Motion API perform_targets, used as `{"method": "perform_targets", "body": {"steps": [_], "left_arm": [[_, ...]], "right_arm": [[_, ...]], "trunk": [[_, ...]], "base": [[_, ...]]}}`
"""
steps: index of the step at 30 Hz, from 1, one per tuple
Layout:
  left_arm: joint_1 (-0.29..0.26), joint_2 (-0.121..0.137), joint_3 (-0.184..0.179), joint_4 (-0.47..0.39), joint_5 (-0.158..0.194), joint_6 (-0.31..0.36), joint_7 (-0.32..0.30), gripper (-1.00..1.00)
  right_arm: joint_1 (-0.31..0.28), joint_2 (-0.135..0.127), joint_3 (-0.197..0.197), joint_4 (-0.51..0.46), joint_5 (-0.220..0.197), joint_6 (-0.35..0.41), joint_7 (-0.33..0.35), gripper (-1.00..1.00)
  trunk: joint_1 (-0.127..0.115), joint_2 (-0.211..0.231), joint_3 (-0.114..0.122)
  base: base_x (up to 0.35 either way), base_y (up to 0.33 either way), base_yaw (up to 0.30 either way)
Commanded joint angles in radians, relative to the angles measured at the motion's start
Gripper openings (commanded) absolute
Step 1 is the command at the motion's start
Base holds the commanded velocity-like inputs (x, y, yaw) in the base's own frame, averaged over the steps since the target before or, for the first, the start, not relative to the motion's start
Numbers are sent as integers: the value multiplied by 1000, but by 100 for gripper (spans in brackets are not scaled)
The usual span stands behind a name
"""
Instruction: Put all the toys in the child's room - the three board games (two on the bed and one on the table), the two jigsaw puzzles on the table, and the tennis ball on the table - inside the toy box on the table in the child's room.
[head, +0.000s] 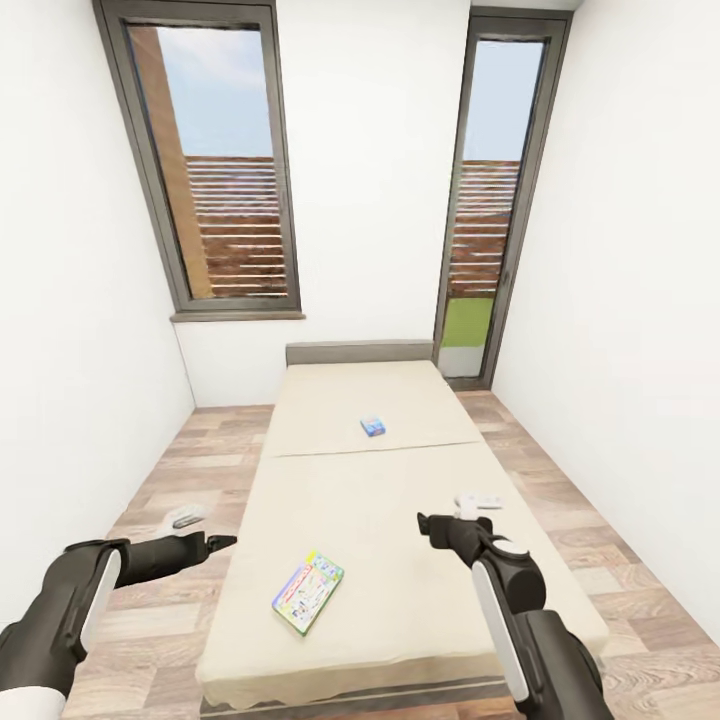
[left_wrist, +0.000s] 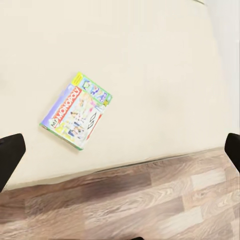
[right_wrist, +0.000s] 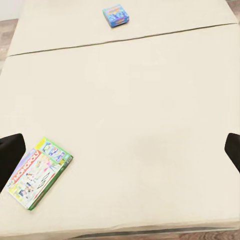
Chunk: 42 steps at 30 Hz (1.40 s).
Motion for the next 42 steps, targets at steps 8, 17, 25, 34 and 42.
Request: {"method": "perform_targets", "body": {"steps": [8,17,25,34,42], "left_arm": [[-1,-60,0,-25,10,8,230,100],[-1,-82,0,-28,11,5,269,100],[-1,-79,3,-28,11,3,265,100],[-1,-76,7,-30,12,3,261,100],[-1,-75,7,-32,12,3,260,100]], "right_arm": [[-1,0,13,1,-5,2,-12,100],[-1,0,15,2,-5,-2,-13,100],[-1,0,15,2,-5,-2,-14,100],[-1,0,15,3,-4,-2,-14,100],[-1,0,16,4,-4,-4,-14,100]], "trunk": [[1,-2,-2],[1,-2,-2],[1,-2,-2],[1,-2,-2],[1,-2,-4]], "base": [[6,-2,0],[0,0,0],[0,36,0],[0,147,39],[0,116,188]]}}
